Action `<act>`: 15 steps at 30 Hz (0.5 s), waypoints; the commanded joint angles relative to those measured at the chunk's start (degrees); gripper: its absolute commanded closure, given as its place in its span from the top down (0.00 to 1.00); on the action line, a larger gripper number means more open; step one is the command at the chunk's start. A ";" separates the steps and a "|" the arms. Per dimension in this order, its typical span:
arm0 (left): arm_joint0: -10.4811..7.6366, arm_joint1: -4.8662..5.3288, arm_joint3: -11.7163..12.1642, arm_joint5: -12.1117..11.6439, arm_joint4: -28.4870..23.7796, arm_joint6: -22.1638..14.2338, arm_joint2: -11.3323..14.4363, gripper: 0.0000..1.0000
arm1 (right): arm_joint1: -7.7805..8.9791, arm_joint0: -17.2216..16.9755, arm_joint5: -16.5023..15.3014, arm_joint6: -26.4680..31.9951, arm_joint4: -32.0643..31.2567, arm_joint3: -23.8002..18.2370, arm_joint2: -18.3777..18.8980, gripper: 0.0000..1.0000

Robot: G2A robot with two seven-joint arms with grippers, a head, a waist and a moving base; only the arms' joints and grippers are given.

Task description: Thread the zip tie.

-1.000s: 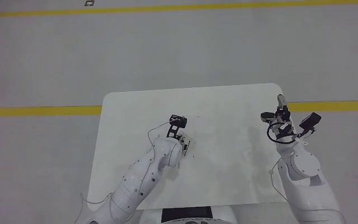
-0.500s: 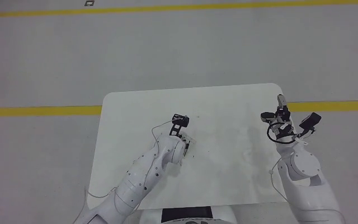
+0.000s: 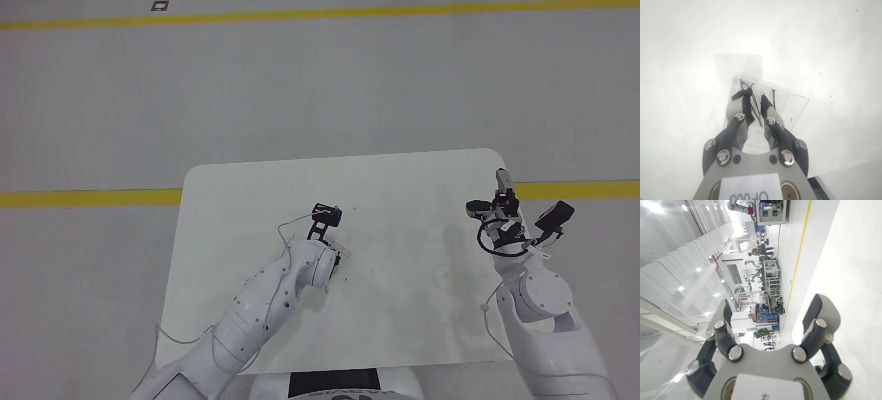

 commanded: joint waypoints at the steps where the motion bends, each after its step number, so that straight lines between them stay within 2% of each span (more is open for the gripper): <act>1: -0.18 -0.10 0.40 0.00 -0.10 0.03 0.02 0.13 | 0.00 0.00 0.00 0.00 0.00 0.00 0.00 1.00; 6: -0.44 -0.31 1.11 0.00 -0.22 0.05 0.01 0.11 | 0.00 0.00 0.00 0.00 0.00 0.00 0.00 1.00; 10: -0.65 -0.48 1.65 0.00 -0.35 0.00 0.05 0.00 | 0.00 0.00 0.00 0.00 0.00 0.00 0.00 1.00; 15: -0.43 -0.59 1.19 0.00 0.18 -0.06 -0.06 0.00 | 0.00 0.00 0.00 0.00 0.00 0.00 0.00 1.00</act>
